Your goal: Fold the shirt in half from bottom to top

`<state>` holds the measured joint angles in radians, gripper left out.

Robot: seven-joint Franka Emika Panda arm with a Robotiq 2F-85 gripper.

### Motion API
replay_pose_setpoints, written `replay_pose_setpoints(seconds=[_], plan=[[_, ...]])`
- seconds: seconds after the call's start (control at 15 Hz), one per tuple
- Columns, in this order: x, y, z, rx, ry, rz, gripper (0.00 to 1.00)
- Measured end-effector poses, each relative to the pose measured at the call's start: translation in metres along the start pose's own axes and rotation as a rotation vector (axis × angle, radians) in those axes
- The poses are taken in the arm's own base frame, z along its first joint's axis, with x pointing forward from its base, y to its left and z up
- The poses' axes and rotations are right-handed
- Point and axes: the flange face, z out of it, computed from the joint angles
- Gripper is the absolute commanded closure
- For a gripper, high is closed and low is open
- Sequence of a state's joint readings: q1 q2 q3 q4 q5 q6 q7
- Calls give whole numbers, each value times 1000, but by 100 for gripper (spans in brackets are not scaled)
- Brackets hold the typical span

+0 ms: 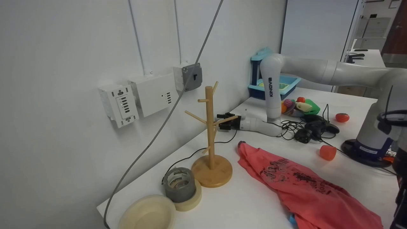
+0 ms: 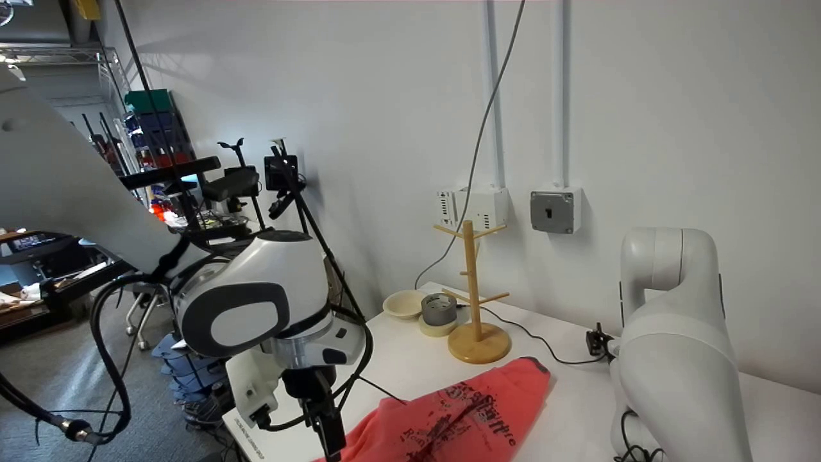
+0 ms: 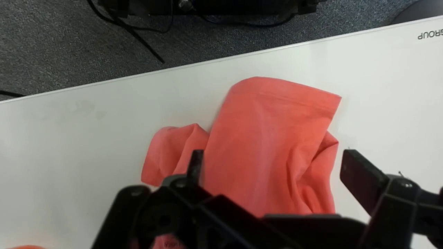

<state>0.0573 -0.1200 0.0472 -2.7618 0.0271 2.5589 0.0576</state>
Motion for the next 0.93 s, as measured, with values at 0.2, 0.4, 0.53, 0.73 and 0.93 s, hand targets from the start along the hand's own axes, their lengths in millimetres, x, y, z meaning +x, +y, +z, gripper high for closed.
replay_pose_setpoints(seconds=[0.2,0.4,0.53,0.73,0.93], plan=[[4,0,23,3,6,4,0],[6,-1,44,5,17,3,0],[6,-2,58,6,22,1,0],[6,-3,77,8,31,-2,0],[5,-7,95,8,45,-16,0]])
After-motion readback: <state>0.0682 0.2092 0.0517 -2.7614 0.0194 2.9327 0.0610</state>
